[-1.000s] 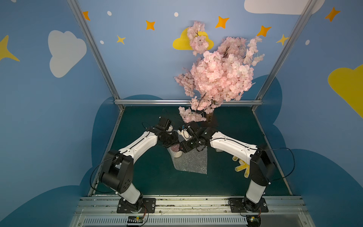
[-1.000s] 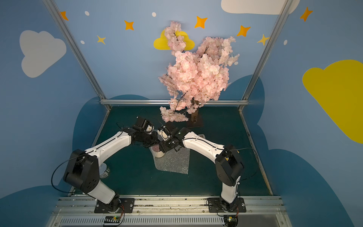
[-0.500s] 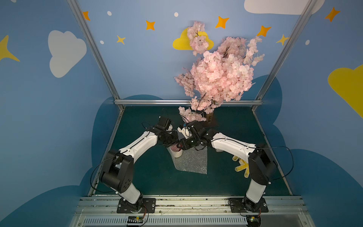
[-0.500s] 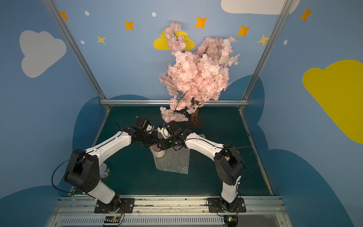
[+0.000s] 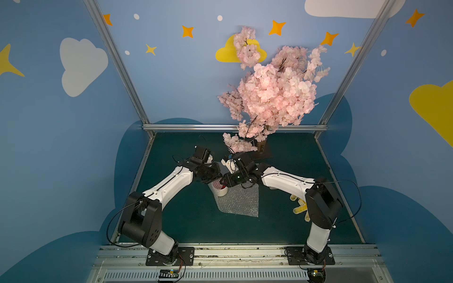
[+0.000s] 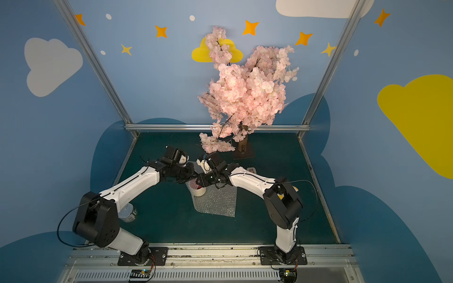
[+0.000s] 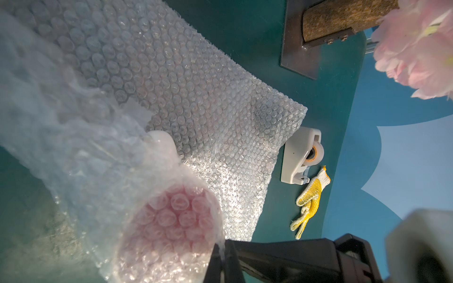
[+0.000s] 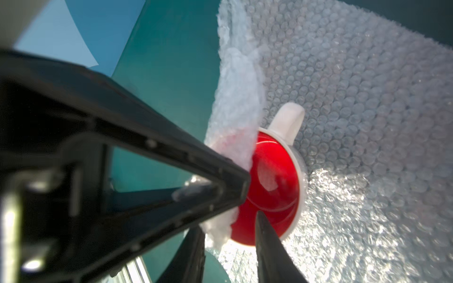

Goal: Wrap mugs in bubble wrap
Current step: Wrap the mug in bubble wrap.

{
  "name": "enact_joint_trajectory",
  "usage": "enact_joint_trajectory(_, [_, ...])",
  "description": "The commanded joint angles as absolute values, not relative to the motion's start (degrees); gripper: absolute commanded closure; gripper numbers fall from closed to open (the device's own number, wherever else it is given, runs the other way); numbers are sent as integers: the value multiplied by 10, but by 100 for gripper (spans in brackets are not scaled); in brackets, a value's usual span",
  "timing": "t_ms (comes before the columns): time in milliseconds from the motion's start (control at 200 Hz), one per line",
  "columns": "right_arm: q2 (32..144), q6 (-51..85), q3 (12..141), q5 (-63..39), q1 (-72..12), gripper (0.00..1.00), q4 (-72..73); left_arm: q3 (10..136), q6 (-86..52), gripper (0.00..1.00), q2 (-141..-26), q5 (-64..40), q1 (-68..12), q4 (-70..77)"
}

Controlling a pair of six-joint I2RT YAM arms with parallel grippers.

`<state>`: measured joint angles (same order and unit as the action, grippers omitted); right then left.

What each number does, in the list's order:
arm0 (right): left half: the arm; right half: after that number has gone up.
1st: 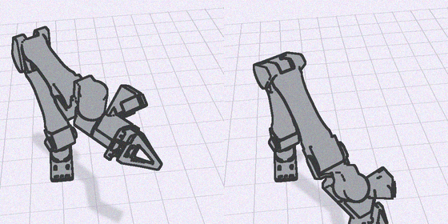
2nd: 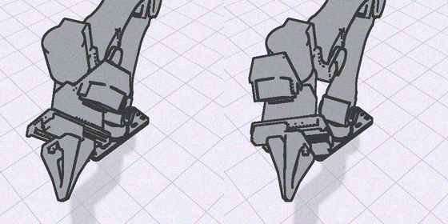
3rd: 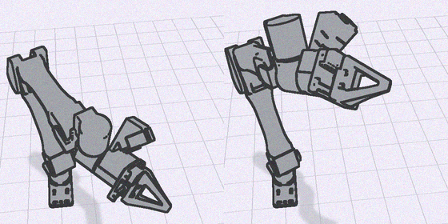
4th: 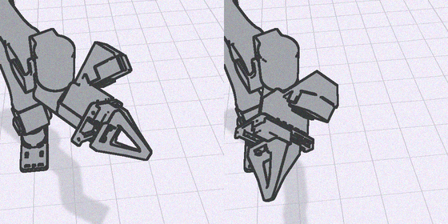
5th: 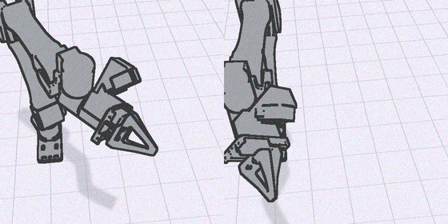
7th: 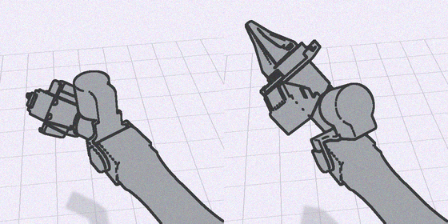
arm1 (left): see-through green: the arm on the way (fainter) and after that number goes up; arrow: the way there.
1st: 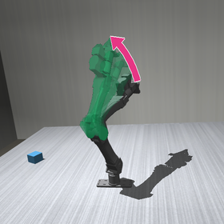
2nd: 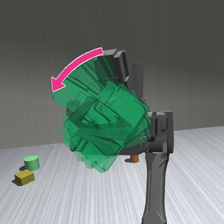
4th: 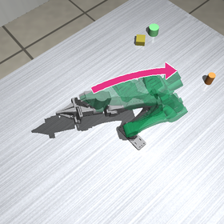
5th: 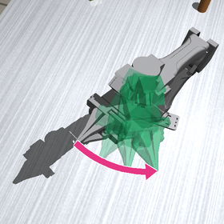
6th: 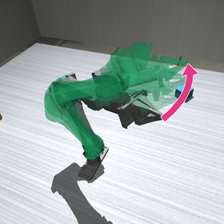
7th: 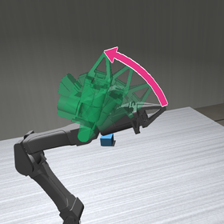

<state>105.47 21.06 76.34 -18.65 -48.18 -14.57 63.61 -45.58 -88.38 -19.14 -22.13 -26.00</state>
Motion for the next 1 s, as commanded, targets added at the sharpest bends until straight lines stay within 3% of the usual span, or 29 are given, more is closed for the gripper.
enact_joint_trajectory(0, [1068,224,761,-177,-479,71,-119,635,-460,97,-874,-200,-218,-253])
enact_joint_trajectory(270, [1081,236,762,-192,-477,90,-95,632,-456,93,-875,-201,-218,-250])
enact_joint_trajectory(375, [1080,237,763,-188,-476,100,-99,634,-449,71,-872,-193,-217,-262])
enact_joint_trajectory(536, [1084,242,777,-163,-476,100,-141,639,-423,38,-850,-159,-211,-307])
enact_joint_trajectory(701, [1091,253,795,-141,-477,100,-183,624,-406,47,-821,-137,-208,-368])
enact_joint_trajectory(996, [1102,257,818,-98,-496,100,-222,551,-462,50,-819,-147,-221,-355])
